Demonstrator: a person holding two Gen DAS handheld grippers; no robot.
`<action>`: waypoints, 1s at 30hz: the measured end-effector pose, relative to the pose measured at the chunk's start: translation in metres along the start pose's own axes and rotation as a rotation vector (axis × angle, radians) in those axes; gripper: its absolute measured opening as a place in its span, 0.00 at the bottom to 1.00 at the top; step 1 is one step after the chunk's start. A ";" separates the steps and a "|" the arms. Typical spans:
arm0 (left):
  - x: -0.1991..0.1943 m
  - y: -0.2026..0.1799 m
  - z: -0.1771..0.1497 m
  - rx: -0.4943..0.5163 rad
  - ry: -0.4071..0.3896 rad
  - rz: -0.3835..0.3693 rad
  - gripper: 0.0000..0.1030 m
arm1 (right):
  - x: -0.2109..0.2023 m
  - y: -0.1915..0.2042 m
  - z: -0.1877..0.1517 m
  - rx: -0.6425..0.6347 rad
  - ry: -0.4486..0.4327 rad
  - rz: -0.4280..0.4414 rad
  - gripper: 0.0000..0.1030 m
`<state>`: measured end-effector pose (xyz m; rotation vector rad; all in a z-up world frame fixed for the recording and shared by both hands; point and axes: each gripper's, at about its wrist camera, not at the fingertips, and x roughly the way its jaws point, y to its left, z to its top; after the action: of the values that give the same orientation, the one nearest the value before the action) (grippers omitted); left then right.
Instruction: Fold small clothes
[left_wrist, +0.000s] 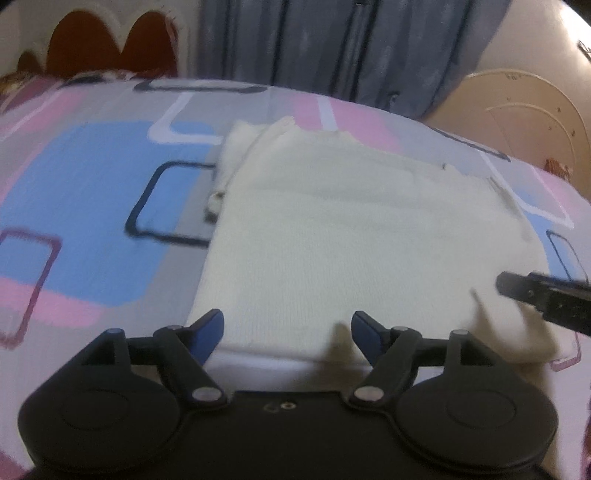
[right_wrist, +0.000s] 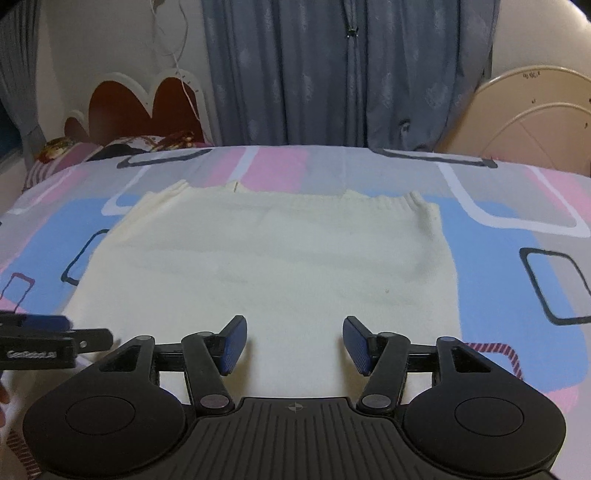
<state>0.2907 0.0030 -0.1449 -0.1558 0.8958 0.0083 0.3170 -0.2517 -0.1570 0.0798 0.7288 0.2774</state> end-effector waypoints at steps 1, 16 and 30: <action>-0.002 0.003 -0.003 -0.022 0.008 -0.008 0.73 | 0.003 0.001 -0.002 0.019 0.010 0.010 0.56; 0.014 0.058 -0.019 -0.548 -0.058 -0.272 0.75 | 0.017 0.020 -0.008 -0.007 -0.014 0.005 0.56; 0.038 0.070 -0.023 -0.693 -0.161 -0.297 0.07 | 0.056 0.027 0.026 -0.014 -0.085 -0.060 0.56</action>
<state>0.2916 0.0673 -0.1973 -0.9209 0.6717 0.0547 0.3683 -0.2094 -0.1690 0.0565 0.6439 0.2208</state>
